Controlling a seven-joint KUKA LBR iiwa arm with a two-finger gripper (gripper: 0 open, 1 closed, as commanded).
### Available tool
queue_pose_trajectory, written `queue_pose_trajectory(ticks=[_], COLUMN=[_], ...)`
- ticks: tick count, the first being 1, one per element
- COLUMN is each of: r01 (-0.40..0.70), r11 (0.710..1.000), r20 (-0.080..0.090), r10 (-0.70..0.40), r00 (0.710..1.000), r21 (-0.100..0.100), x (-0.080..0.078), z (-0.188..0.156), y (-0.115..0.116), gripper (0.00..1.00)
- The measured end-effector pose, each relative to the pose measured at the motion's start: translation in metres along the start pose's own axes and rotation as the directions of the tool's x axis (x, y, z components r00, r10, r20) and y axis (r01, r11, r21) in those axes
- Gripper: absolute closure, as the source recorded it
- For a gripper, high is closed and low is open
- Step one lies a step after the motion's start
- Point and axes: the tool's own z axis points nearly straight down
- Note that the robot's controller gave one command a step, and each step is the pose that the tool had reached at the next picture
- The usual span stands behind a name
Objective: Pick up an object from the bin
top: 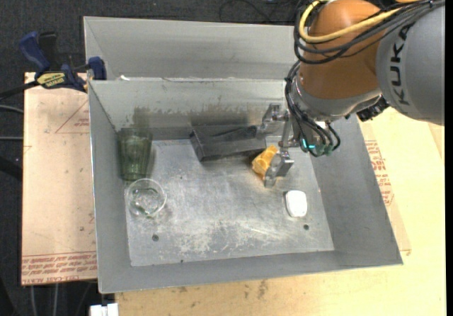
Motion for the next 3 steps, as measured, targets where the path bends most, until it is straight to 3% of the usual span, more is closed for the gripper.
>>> queue_pose_trajectory(ticks=[1,2,3], r01=[0.000,0.069,0.193], r11=[1.000,0.998,0.981], r20=[0.007,0.016,0.009], r10=[0.000,-0.069,-0.193], r00=[1.000,0.998,0.981], r21=[0.000,0.000,0.002], x=[-0.001,-0.020,-0.035], z=[-0.004,0.028,0.068], y=[0.000,-0.015,-0.017], gripper=[0.00,0.00,0.00])
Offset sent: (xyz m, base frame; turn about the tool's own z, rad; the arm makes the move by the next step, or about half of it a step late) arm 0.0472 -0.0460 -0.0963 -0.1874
